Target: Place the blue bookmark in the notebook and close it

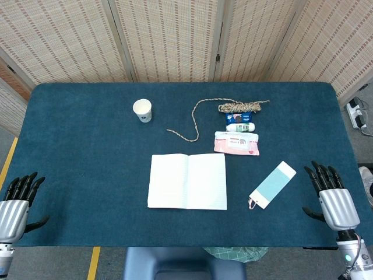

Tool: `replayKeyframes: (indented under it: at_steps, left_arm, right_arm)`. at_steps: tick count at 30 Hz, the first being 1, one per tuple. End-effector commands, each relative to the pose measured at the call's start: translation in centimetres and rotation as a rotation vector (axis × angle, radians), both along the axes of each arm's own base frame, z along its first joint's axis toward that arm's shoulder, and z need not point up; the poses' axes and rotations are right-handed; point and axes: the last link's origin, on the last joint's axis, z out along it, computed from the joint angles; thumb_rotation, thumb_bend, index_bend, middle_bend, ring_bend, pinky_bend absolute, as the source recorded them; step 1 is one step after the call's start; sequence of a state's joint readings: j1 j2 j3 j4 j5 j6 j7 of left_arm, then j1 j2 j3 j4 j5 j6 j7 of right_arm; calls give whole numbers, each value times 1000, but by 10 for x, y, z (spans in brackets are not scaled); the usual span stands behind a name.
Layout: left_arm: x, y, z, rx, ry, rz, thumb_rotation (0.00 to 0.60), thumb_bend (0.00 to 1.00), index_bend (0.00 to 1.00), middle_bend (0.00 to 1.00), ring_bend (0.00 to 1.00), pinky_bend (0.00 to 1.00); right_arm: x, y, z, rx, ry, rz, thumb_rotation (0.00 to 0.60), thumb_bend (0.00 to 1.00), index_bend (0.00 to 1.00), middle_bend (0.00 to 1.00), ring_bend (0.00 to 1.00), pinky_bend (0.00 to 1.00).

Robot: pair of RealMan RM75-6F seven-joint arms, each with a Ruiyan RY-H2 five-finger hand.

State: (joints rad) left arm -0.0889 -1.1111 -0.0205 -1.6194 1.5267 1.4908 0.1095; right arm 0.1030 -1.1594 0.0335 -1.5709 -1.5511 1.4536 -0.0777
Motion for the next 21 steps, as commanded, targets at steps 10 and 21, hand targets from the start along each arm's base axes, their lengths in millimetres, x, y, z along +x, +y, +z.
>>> replayKeyframes:
  at_steps: [10,21]
  left_arm:
    - [-2,3,1,0,-25,15,600,206,122,58,0,34]
    - [-2,11,-10,-48,-23,37,600,276,122,59,0,34]
  right_arm:
    - [-11,-11,-8,84,137,-9,600,11,46,0,0,0]
    - [-8,-69,-13,282,326,7,600,131,252,0,0,0]
